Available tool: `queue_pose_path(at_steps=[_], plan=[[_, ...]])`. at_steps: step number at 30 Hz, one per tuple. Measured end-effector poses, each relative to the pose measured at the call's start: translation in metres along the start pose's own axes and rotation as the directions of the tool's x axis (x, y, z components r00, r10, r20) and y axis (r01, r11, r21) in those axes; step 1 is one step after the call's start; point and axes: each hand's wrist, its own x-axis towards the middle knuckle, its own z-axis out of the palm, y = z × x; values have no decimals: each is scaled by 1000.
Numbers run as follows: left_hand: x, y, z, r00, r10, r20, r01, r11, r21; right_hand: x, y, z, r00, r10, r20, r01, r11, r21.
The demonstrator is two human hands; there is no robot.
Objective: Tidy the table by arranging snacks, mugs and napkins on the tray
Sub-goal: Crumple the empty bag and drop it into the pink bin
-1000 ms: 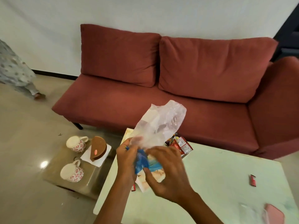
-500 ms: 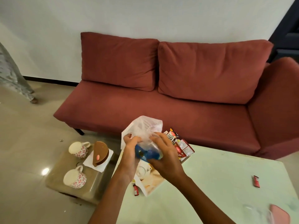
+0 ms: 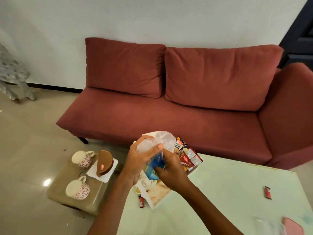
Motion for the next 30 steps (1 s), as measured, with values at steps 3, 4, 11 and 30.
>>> queue_pose_path(at_steps=[3,4,11,30], plan=[[0,-4,12,971,19,-239,-31,998,-48,-5,2,4,996,71,-44,-74,995,-68],[-1,-3,16,956,41,-289,-51,998,-28,-9,0,5,990,94,-104,-104,990,-92],[-3,11,27,867,-31,-497,-60,984,-167,-31,-4,4,800,-202,-564,97,973,-211],[-109,13,30,986,-160,-43,129,902,-412,-103,-35,14,832,-293,-472,250,956,-152]])
